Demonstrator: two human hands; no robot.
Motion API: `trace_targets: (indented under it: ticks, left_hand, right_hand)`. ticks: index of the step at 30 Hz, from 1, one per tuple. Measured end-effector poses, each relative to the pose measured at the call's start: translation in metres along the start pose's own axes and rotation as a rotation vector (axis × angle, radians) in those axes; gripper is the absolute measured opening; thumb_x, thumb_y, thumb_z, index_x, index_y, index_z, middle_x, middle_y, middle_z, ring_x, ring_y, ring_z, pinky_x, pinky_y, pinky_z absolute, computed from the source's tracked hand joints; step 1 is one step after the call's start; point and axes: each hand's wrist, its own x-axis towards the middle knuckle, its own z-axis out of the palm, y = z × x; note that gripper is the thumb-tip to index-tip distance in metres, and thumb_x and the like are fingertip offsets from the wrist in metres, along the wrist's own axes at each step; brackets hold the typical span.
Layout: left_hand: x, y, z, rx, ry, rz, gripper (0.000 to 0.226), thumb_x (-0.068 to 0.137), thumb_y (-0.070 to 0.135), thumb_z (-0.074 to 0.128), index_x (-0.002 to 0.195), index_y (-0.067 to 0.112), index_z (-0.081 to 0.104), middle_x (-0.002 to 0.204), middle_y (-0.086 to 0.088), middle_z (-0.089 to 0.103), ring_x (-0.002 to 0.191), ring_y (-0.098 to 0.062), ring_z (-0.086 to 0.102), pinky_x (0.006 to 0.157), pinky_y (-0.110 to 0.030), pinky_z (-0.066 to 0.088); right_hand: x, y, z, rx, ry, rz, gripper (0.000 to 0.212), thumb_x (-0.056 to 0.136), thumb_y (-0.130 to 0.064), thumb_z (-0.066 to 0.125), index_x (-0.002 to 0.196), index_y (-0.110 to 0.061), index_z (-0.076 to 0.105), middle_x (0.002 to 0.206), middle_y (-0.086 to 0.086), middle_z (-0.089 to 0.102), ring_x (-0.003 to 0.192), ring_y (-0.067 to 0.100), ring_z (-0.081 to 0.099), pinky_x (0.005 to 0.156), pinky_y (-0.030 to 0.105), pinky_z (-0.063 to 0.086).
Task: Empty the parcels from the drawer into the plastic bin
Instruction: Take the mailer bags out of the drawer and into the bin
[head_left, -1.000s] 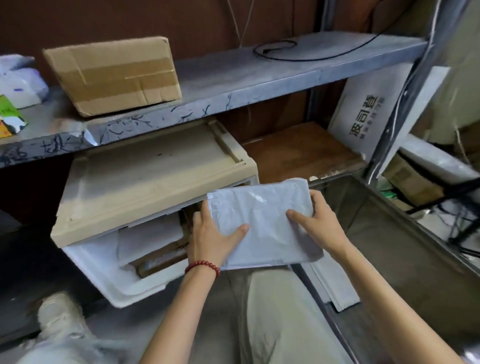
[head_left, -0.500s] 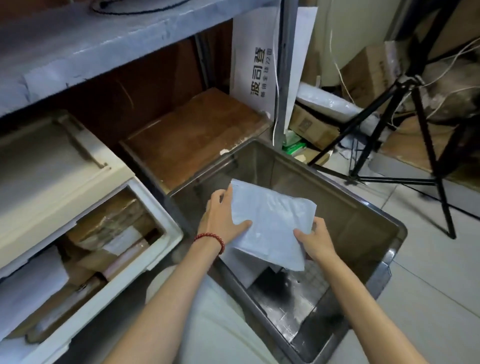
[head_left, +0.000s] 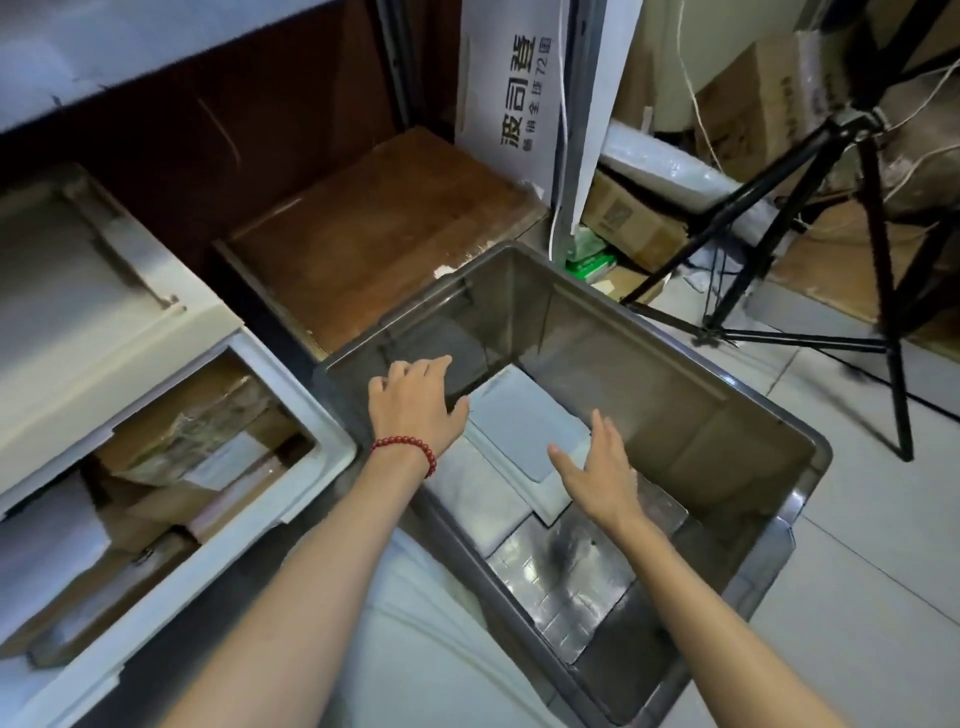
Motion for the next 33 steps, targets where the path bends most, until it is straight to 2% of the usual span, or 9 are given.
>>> trace_targets:
  ticks: [6,12,18,25,28,33]
  left_hand:
    - [-0.017,-0.025,-0.011,0.026,-0.030,-0.045,0.055,0.090,0.055,0.047,0.139,0.028,0.044,0.134,0.001,0.056,0.125,-0.024,0.045,0.099,-0.042,0.036]
    - [-0.045,-0.058,-0.031,0.004,-0.007,-0.111,0.053,0.091,0.055,0.046,0.137,0.027,0.046,0.130,0.001,0.057,0.125,-0.023,0.044,0.098,-0.042,0.036]
    - [-0.103,-0.112,-0.054,-0.008,0.107,-0.254,0.052,0.089,0.055,0.048,0.134,0.030,0.047,0.131,0.003,0.056,0.125,-0.022,0.043,0.096,-0.040,0.035]
    - [-0.223,-0.208,-0.056,0.032,0.145,-0.517,0.054,0.089,0.052,0.049,0.137,0.029,0.044,0.136,0.004,0.052,0.126,-0.021,0.041,0.097,-0.037,0.034]
    - [-0.263,-0.241,-0.059,0.029,0.148,-0.630,0.057,0.089,0.051,0.050,0.140,0.026,0.041,0.138,0.002,0.050,0.128,-0.023,0.040,0.099,-0.038,0.035]
    - [-0.289,-0.273,-0.061,0.029,0.051,-0.705,0.061,0.090,0.048,0.051,0.144,0.024,0.032,0.141,-0.002,0.046,0.128,-0.027,0.041,0.094,-0.040,0.041]
  right_hand:
    - [-0.009,-0.036,0.009,-0.200,0.061,-0.222,0.064,0.095,-0.045,0.050,0.148,-0.014,0.030,0.153,0.003,0.035,0.139,0.022,0.034,0.113,0.044,0.030]
    - [-0.026,-0.093,0.016,-0.360,0.101,-0.484,0.057,0.095,-0.047,0.048,0.144,-0.021,0.038,0.147,-0.001,0.043,0.134,0.019,0.040,0.111,0.037,0.030]
    - [-0.072,-0.170,0.052,-0.367,0.111,-0.744,0.052,0.094,-0.045,0.052,0.140,-0.023,0.044,0.143,-0.002,0.047,0.131,0.020,0.042,0.108,0.036,0.033]
    - [-0.138,-0.225,0.125,-0.364,-0.073,-1.025,0.051,0.093,-0.043,0.053,0.137,-0.017,0.047,0.140,0.005,0.048,0.129,0.026,0.043,0.105,0.039,0.036]
    - [-0.155,-0.227,0.158,-0.387,-0.190,-1.050,0.052,0.094,-0.043,0.052,0.139,-0.018,0.044,0.141,0.005,0.045,0.128,0.027,0.041,0.101,0.040,0.040]
    - [-0.162,-0.229,0.197,-0.475,-0.361,-1.077,0.057,0.093,-0.041,0.056,0.142,-0.015,0.041,0.142,0.008,0.042,0.130,0.028,0.039,0.101,0.041,0.042]
